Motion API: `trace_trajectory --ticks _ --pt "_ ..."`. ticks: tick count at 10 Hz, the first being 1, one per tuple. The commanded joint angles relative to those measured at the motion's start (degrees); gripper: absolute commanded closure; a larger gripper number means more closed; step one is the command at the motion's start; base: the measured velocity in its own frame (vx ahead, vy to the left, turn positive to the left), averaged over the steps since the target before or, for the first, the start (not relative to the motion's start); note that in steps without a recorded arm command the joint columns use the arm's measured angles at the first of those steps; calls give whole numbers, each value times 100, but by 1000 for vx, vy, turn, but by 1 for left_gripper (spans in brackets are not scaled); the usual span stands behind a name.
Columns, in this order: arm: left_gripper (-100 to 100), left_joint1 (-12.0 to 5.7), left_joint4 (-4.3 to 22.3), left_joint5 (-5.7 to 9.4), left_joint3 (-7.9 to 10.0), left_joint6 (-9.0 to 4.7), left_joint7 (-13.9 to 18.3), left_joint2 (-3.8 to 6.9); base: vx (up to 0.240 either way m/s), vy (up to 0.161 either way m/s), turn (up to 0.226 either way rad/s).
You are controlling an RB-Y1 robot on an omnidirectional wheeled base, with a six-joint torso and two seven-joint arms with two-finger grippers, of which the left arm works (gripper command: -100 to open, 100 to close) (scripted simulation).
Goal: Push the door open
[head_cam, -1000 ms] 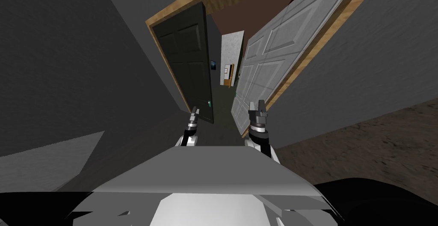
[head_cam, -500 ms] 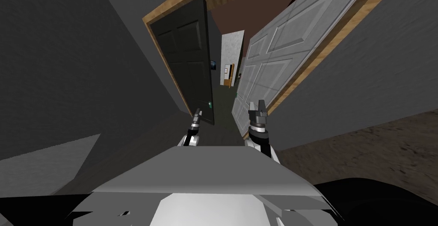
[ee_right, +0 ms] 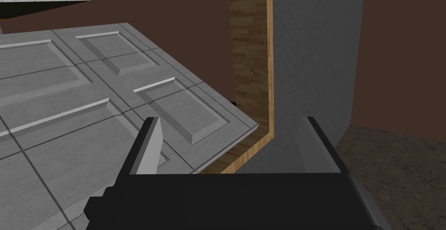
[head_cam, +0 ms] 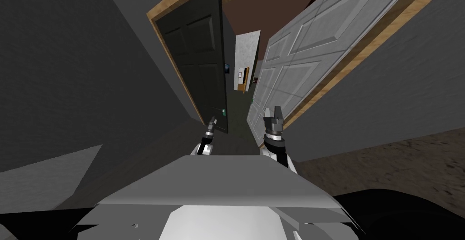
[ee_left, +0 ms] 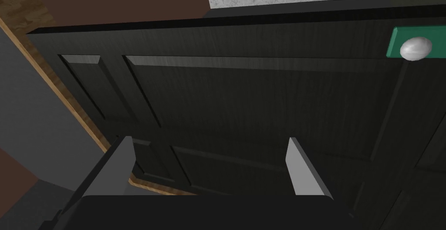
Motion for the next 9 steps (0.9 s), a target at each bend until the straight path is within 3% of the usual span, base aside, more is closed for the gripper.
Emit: trace_trajectory --ticks 1,9 --pt "-100 -101 275 -1 -37 -44 52 13 33 28 -3" --pt "-100 -634 1603 -17 -236 -187 297 37 75 49 -5"
